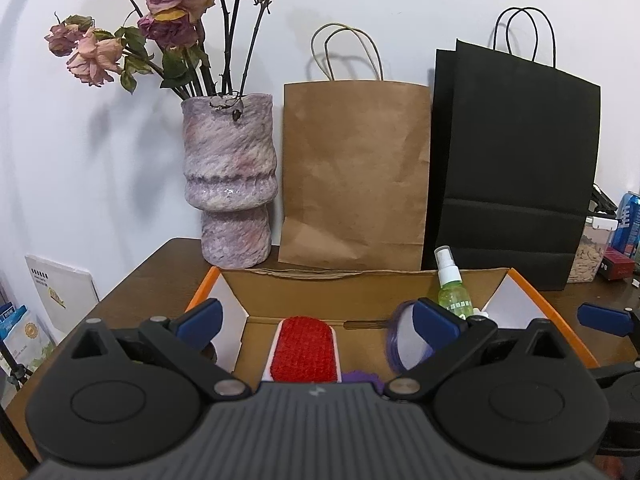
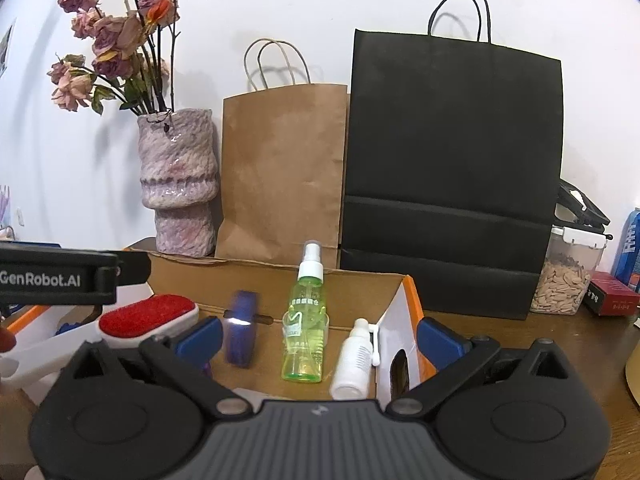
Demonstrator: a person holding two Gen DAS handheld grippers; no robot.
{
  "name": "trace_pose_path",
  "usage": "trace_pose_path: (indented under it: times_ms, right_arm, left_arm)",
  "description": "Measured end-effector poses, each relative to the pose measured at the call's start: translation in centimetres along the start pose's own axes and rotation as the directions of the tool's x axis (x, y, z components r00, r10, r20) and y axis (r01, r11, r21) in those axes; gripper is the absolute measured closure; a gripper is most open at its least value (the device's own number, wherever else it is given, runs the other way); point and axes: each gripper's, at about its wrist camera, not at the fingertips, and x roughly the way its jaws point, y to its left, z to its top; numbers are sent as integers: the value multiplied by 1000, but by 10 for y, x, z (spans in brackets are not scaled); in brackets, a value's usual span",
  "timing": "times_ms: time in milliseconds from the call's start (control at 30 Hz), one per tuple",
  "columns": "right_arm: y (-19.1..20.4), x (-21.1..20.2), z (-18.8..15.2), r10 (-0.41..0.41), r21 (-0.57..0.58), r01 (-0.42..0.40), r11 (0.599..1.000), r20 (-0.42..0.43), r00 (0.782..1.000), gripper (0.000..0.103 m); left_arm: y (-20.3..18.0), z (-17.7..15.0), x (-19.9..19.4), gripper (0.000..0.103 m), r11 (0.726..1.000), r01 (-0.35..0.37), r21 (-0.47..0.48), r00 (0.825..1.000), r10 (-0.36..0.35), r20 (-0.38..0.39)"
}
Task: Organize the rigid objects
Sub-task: 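Open the right gripper to drop the lotion bottle while the left gripper drops the jar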
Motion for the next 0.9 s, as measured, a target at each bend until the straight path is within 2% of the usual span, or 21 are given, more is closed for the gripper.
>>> trace_pose_path:
  times_ms: [300,900]
  right_arm:
    - [0,-7,0,-2,-1,2,1000,11,1000,0]
    - [1,-57,-16,13,-28,-12,1000,34,999,0]
  left_arm:
    - [-1,-1,-8,0,1000,3,-4,1000,-3,12]
    - [1,-18,-55,0,1000,9,-1,999,-9,44]
